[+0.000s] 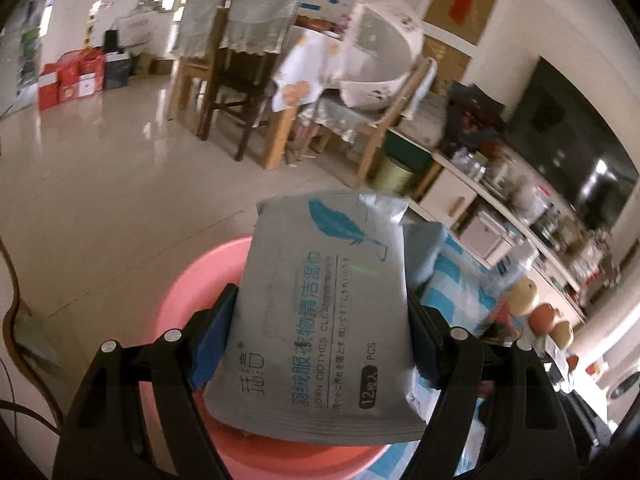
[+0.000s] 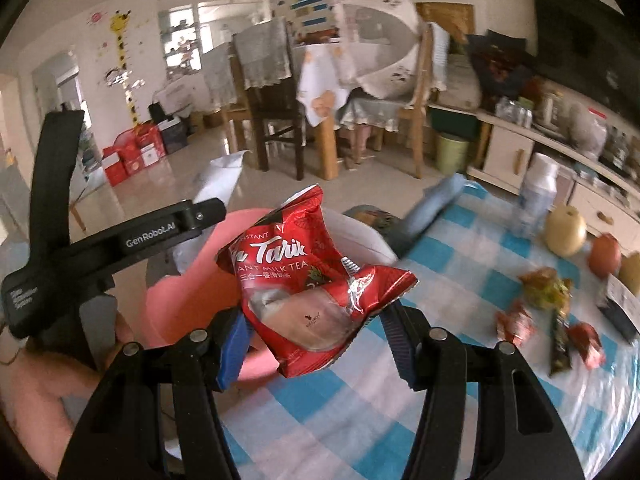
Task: Collect trash
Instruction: 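Carry the wipes packet and red bag over the pink bucket and open both grippers, then move both open grippers back over the remaining snacks on the table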
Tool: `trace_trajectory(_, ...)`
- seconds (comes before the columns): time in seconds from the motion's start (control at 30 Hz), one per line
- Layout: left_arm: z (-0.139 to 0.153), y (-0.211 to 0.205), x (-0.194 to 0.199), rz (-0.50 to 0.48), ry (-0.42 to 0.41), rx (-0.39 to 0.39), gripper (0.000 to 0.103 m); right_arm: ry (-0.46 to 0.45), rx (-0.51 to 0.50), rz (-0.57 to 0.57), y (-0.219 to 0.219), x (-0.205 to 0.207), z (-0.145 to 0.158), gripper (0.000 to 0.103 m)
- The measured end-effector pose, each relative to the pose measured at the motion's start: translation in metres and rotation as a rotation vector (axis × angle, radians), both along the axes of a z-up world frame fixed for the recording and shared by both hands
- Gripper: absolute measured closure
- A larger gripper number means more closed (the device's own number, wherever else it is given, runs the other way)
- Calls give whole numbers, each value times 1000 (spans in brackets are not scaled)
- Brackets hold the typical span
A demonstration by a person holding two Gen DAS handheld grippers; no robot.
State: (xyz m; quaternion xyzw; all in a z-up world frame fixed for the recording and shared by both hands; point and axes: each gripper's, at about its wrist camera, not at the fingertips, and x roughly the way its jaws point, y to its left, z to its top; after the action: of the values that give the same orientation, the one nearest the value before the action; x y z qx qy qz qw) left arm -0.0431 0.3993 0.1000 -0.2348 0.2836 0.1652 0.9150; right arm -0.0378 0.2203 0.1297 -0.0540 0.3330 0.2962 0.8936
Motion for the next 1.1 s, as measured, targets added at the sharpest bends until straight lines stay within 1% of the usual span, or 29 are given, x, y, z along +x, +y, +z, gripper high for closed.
trace_trajectory(0.03,-1,0,-2,16,1,4,20,-6,5,14,7,2,-2,42)
trace_trajectory(0.07,0,3,-3,40,-2,11,17,-11,-1,26,15,3,-5,39)
trace_trajectory(0.1,0,5,-4,50,-3,14,16,-10,-14,22,19,5,-8,29)
trace_trajectory(0.17,0,7,-3,67,2,22,12,-3,-9,4,20,5,-13,20)
trace_trajectory(0.27,-1,9,0,86,19,29,10,-9,11,-24,12,0,-13,13)
trace_trajectory(0.47,0,8,0,81,14,3,8,-26,-6,-87,-14,-9,-12,11)
trace_trajectory(0.63,-1,-3,-1,48,-4,13,7,-22,-29,-119,-36,-18,-18,11)
trace_trajectory(0.8,2,-23,3,-17,-30,53,7,-17,-40,-142,-55,-25,-23,11)
trace_trajectory(0.93,5,-43,10,-92,-51,65,7,-26,-59,-156,-68,-29,-26,11)
trace_trajectory(1.1,10,-65,13,-149,-85,90,7,-26,-75,-173,-85,-35,-30,10)
